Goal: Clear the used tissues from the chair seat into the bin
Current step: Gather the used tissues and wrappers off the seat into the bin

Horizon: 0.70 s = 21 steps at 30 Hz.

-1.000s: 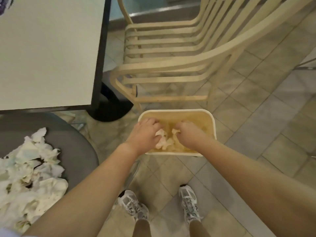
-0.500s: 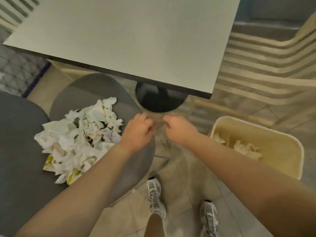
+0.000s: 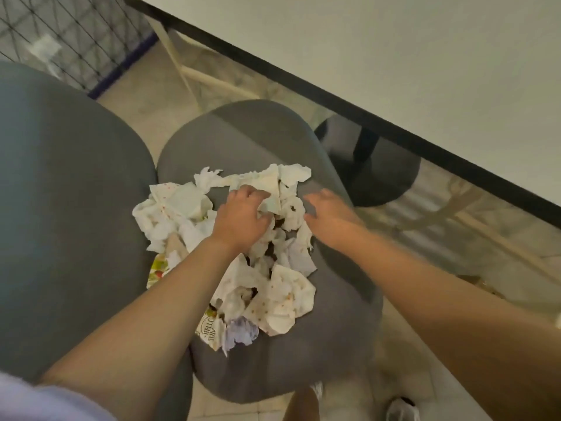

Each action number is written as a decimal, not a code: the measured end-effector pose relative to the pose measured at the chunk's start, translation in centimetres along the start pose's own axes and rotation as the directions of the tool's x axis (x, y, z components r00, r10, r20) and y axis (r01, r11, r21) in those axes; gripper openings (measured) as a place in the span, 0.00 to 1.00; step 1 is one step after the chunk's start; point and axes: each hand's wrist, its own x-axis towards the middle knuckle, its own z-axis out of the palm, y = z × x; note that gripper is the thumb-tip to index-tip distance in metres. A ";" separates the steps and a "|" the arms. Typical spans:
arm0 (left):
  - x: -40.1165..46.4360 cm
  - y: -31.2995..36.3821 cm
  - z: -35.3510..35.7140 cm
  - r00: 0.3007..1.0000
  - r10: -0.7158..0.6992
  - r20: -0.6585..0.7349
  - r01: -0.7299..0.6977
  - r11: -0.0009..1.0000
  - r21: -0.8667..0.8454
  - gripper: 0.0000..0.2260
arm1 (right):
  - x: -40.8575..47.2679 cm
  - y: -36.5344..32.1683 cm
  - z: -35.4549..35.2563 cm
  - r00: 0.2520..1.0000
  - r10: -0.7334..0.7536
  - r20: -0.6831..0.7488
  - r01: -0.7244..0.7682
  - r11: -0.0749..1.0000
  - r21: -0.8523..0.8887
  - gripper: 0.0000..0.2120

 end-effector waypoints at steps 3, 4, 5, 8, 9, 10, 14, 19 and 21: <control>2.9 -2.9 0.1 0.997 -0.076 0.033 0.076 0.997 0.006 0.21 | 3.6 -1.6 1.0 0.999 -0.024 -0.022 0.022 0.996 -0.086 0.17; 4.0 -3.5 0.0 0.995 -0.082 0.048 0.080 0.996 0.030 0.22 | 4.4 -2.0 1.3 0.999 -0.042 -0.023 0.039 0.993 -0.111 0.17; 5.1 -4.1 -0.2 0.993 -0.089 0.076 0.084 0.994 0.066 0.24 | 5.3 -2.4 1.5 0.998 -0.060 0.000 0.060 0.992 -0.112 0.18; 8.6 -6.2 -0.7 0.967 -0.063 0.246 0.022 0.986 0.164 0.31 | 8.1 -3.7 2.7 0.985 -0.136 0.105 0.144 0.987 -0.072 0.26; 9.5 -7.0 -0.7 0.947 -0.037 0.319 -0.019 0.985 0.169 0.32 | 8.9 -4.0 3.1 0.978 -0.149 0.145 0.161 0.984 -0.076 0.30; 10.1 -7.6 -0.4 0.924 -0.013 0.381 -0.052 0.986 0.160 0.32 | 9.7 -4.1 3.6 0.971 -0.156 0.184 0.174 0.981 -0.090 0.34; 11.0 -10.0 1.0 0.923 0.083 0.375 -0.117 0.991 0.069 0.22 | 11.4 -4.3 5.3 0.947 -0.163 0.278 0.218 0.959 -0.181 0.41; 11.2 -11.4 2.6 0.971 0.132 0.198 -0.114 0.989 -0.100 0.04 | 12.3 -4.5 5.4 0.955 -0.212 0.208 0.261 0.935 -0.242 0.33; 11.2 -11.6 2.4 0.970 0.138 0.200 -0.124 0.989 -0.084 0.03 | 12.8 -4.6 5.1 0.963 -0.212 0.167 0.248 0.940 -0.236 0.27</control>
